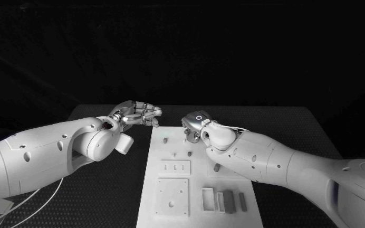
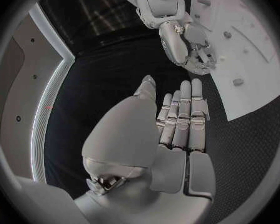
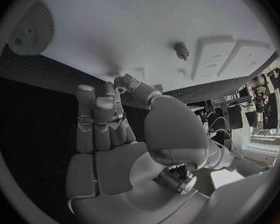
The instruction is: Assemble the parts on the task board
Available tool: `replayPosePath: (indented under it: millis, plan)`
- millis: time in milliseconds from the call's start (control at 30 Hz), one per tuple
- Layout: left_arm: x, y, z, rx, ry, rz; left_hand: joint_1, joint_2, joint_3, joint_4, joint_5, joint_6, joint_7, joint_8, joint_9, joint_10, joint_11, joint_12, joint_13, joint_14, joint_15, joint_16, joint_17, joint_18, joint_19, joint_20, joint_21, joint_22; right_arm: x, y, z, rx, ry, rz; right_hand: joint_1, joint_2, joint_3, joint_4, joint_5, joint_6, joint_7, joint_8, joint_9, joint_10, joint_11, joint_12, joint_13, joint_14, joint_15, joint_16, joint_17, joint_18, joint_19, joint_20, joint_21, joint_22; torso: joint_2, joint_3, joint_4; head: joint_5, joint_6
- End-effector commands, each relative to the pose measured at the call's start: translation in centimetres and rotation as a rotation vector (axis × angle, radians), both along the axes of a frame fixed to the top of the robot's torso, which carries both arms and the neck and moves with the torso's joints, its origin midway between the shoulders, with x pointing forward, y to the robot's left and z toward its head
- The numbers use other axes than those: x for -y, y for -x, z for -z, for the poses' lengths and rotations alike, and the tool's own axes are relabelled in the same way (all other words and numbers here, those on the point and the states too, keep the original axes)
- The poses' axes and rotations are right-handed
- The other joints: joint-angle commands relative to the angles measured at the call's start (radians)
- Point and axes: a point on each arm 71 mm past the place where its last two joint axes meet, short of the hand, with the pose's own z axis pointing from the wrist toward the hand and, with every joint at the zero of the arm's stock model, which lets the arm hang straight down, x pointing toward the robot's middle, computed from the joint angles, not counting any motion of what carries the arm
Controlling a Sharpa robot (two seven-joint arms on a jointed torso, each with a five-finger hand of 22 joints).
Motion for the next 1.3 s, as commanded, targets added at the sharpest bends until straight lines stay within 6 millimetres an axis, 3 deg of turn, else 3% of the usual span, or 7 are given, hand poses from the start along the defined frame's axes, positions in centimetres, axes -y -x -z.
replayPosePath:
  millis: [33, 267, 600, 800, 1100, 1300]
  plan:
    - [0.1, 0.0, -0.2, 0.012, 0.004, 0.005, -0.011, -0.001, -0.005, -0.002, 0.003, 0.007, 0.017, -0.004, -0.001, 0.001, 0.008, -0.006, -0.001, 0.01, 0.0, -0.004, 0.002, 0.014, 0.009, 0.001, -0.006, 0.001, 0.2, 0.0, 0.0, -0.005, -0.032, -0.002, -0.004, -0.016, -0.006, 0.001, -0.004, -0.024, 0.007, -0.011, -0.006, -0.035, 0.013, -0.012, -0.011, 0.004, 0.019, 0.008, -0.002, 0.092, 0.005, 0.0, -0.008, 0.013, 0.0, 0.0003, -0.0006, 0.0, -0.001]
    - [-0.2, -0.1, -0.2, 0.013, 0.003, -0.001, -0.011, -0.002, -0.005, -0.002, 0.003, 0.007, 0.016, -0.004, -0.002, 0.0, 0.008, -0.007, -0.002, 0.01, 0.0, -0.005, 0.002, 0.014, 0.009, 0.001, -0.006, 0.001, 0.3, 0.1, -0.1, 0.003, -0.053, -0.011, -0.007, -0.037, -0.003, 0.002, -0.004, -0.047, 0.013, -0.021, -0.013, -0.078, 0.028, -0.011, -0.031, 0.001, 0.034, 0.015, -0.008, 0.092, 0.004, 0.003, -0.018, 0.009, 0.001, 0.0009, -0.0007, 0.001, -0.001]
    - [-0.4, -0.1, -0.2, 0.013, 0.002, -0.006, -0.011, -0.002, -0.004, -0.002, 0.003, 0.007, 0.016, -0.004, -0.002, 0.0, 0.008, -0.007, -0.002, 0.01, 0.0, -0.006, 0.004, 0.014, 0.009, 0.001, -0.006, 0.001, 1.0, 0.3, -0.5, 0.018, -0.086, -0.012, -0.008, -0.03, 0.001, 0.004, -0.004, -0.041, 0.014, -0.016, -0.012, -0.076, 0.028, -0.006, -0.035, 0.002, 0.034, 0.02, -0.01, 0.092, 0.008, 0.003, -0.02, 0.008, 0.0, 0.0013, -0.0008, 0.001, 0.002]
    - [-1.2, 0.0, -0.3, 0.016, 0.001, -0.02, -0.011, -0.002, -0.004, -0.002, 0.003, 0.008, 0.016, -0.004, -0.002, 0.001, 0.008, -0.007, -0.002, 0.011, 0.0, -0.006, 0.004, 0.014, 0.009, 0.001, -0.006, 0.001, 2.7, 0.4, -2.4, 0.039, -0.136, -0.012, -0.007, -0.024, 0.003, 0.002, -0.004, -0.028, 0.014, -0.007, -0.009, -0.061, 0.023, 0.001, -0.036, 0.003, 0.029, 0.03, -0.011, 0.092, 0.014, 0.001, -0.019, 0.01, -0.002, 0.0011, -0.008, 0.0, 0.009]
    - [-2.0, -0.4, -0.3, 0.039, 0.001, -0.041, -0.011, 0.0, -0.002, -0.002, 0.003, 0.015, 0.019, -0.002, -0.002, 0.044, -0.006, 0.012, 0.009, 0.016, -0.005, -0.014, 0.016, 0.013, 0.013, -0.002, -0.008, 0.003, 7.0, 1.8, -6.3, 0.033, -0.208, -0.007, -0.028, -0.037, -0.004, 0.009, -0.004, -0.021, 0.012, -0.001, -0.008, -0.039, 0.016, 0.009, -0.035, 0.003, 0.023, 0.038, -0.014, 0.092, 0.02, 0.0, -0.018, 0.011, -0.014, 0.0054, -0.0319, 0.013, 0.015]
    - [-2.7, -0.8, -0.3, 0.041, -0.003, -0.049, -0.009, 0.003, -0.001, -0.002, 0.003, 0.021, 0.019, 0.0, -0.002, 0.05, -0.008, 0.014, 0.01, 0.018, -0.005, -0.017, 0.02, 0.012, 0.014, -0.003, -0.009, 0.004, 10.2, 3.2, -7.4, -0.004, -0.203, 0.002, -0.045, -0.051, -0.004, 0.018, -0.004, -0.02, 0.011, 0.001, -0.008, -0.034, 0.014, 0.009, -0.035, 0.002, 0.021, 0.041, -0.018, 0.092, 0.022, -0.001, -0.021, 0.011, -0.026, 0.0094, -0.0472, 0.02, 0.015]
